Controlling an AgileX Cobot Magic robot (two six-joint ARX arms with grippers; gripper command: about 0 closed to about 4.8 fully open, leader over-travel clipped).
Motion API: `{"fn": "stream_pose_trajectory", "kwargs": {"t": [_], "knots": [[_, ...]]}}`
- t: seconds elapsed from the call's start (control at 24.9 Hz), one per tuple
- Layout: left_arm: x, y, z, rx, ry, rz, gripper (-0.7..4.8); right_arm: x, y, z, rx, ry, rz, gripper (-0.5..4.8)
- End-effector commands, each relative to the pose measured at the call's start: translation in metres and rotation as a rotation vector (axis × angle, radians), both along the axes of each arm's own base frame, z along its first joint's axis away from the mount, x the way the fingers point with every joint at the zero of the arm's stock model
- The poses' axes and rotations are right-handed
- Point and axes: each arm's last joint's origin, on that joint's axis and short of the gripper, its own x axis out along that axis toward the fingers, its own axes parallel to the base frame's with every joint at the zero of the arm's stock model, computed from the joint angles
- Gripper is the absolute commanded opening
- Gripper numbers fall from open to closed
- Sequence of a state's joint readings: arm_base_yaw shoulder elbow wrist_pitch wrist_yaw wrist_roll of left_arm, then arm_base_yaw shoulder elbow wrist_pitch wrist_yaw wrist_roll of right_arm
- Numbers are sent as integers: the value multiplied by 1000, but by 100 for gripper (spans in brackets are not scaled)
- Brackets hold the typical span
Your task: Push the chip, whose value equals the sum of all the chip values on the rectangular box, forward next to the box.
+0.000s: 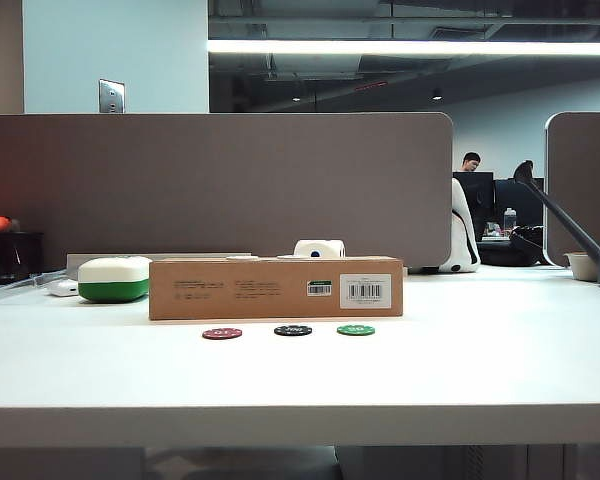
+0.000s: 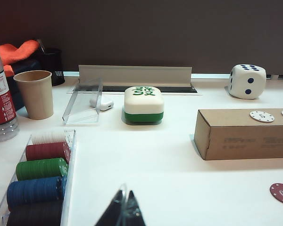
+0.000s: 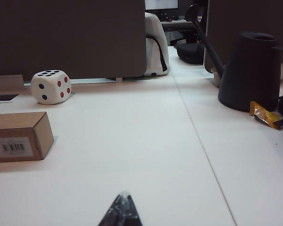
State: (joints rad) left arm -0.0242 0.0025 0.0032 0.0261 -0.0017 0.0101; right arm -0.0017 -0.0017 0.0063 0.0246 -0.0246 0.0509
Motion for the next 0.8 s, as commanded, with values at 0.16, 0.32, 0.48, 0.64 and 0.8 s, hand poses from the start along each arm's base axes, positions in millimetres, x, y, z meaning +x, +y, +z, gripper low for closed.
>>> {"fn": "stream_pose_trajectory", "kwargs": {"t": [0.16, 0.32, 0.48, 0.64, 0.8], "knots": [[0, 0, 2, 4, -14, -2, -5, 0, 0, -1, -3, -3, -5, -1], [0, 0, 2, 4, -13, -2, -5, 0, 0, -1, -3, -3, -5, -1], [-3, 0, 3, 6, 71, -3, -5, 0, 0, -1, -3, -3, -5, -1], [-11, 0, 21, 10, 247, -11, -5, 0, 0, -1, -3, -3, -5, -1], [-5, -2, 44, 6, 273, -55, -5, 0, 0, -1, -3, -3, -5, -1]]}}
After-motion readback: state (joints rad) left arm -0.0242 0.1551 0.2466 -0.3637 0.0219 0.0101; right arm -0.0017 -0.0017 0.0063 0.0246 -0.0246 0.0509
